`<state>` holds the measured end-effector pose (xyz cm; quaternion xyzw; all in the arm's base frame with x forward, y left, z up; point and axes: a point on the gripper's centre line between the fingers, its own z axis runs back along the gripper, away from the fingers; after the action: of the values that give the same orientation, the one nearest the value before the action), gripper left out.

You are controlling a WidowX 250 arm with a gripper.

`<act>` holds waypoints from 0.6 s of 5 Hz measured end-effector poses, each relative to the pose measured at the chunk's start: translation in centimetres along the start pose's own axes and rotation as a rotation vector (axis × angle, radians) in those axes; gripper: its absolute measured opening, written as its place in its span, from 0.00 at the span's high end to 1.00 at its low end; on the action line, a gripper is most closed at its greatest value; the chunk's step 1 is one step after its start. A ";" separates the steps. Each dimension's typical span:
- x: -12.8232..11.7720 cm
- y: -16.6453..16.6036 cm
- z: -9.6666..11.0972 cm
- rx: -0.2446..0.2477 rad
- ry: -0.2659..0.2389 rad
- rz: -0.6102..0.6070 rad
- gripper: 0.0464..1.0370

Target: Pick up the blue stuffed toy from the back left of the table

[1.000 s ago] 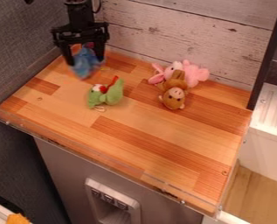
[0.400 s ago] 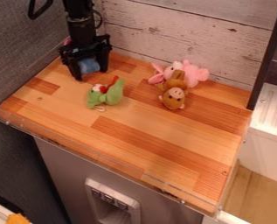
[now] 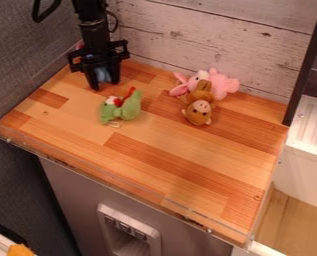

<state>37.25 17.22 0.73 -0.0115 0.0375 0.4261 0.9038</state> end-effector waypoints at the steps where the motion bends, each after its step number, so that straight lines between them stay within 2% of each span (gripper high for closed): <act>1: -0.1 -0.1 0.0 -0.003 -0.015 -0.064 0.63; 2: -0.2 0.0 -0.1 -0.002 -0.025 -0.081 0.69; 3: -0.4 0.1 -0.2 -0.004 -0.030 -0.058 0.70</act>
<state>36.94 16.93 0.57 -0.0082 0.0228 0.4001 0.9162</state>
